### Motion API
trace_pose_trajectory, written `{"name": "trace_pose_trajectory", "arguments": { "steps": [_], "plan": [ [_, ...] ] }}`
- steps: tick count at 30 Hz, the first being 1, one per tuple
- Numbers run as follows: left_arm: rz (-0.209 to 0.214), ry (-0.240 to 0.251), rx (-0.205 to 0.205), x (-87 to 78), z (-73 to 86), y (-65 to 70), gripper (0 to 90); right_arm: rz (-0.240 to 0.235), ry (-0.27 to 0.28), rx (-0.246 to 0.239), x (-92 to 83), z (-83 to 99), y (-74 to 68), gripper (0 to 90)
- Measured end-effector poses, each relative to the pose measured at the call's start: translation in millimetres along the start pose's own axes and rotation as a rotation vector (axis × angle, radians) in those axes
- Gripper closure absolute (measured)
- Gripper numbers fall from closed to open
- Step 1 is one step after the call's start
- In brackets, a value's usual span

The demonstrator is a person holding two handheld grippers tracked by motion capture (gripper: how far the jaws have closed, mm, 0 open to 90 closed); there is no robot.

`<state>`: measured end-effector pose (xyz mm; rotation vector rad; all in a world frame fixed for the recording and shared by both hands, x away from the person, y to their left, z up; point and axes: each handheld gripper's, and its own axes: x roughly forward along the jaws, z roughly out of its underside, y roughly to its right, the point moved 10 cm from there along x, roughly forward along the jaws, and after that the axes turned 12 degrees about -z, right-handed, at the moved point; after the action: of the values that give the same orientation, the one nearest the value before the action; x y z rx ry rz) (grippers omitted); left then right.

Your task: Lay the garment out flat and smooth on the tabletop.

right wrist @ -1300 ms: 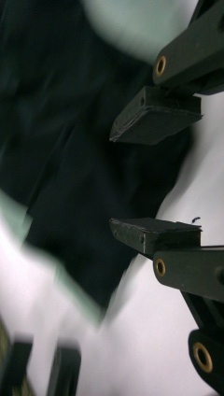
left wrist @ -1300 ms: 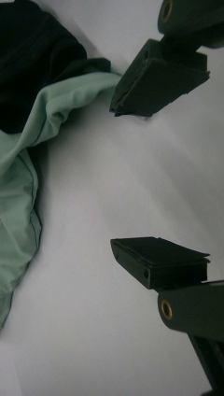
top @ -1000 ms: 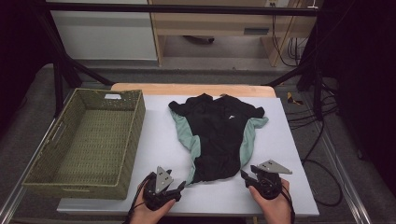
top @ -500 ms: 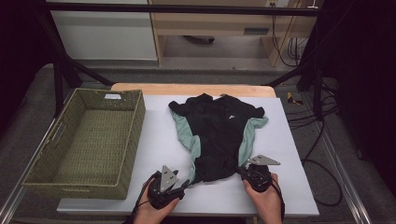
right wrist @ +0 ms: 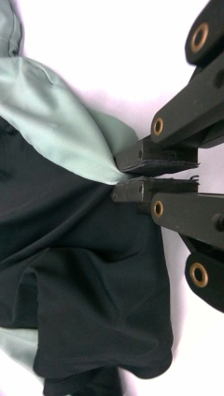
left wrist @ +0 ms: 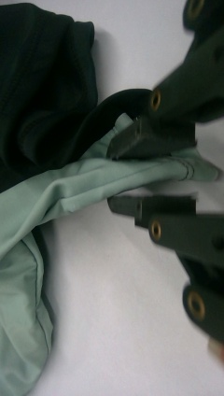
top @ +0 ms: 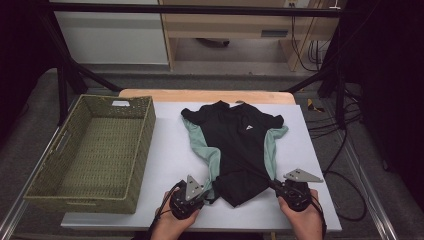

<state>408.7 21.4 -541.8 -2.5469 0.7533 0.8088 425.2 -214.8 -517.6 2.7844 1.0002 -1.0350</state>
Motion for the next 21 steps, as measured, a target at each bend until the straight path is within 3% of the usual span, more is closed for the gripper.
{"name": "trace_pose_trajectory", "arguments": {
  "steps": [2,7,10,13,17,21],
  "plan": [
    [0.012,0.010,-0.013,-4.1,1.5,-1.7,84.6,-0.008,-0.011,-0.006,5.5,1.8,-0.8,85.3],
    [0.006,0.039,-0.055,-32.1,5.8,-12.9,86.0,-0.016,-0.025,-0.019,11.9,-1.2,-5.1,85.4],
    [-0.017,0.030,-0.067,-52.7,16.6,-24.2,85.9,-0.027,-0.028,-0.036,14.8,-9.0,-10.9,85.5],
    [-0.042,0.014,-0.120,-65.0,29.9,-40.6,85.8,-0.039,-0.043,-0.073,23.4,-19.8,-21.8,85.5],
    [-0.068,-0.007,-0.166,-63.7,45.3,-54.6,83.5,-0.065,-0.092,-0.105,52.9,-32.2,-32.2,85.3],
    [-0.095,-0.001,-0.149,-58.0,46.3,-56.3,72.2,-0.085,-0.127,-0.090,88.6,-36.7,-32.5,81.8]
  ]
}}
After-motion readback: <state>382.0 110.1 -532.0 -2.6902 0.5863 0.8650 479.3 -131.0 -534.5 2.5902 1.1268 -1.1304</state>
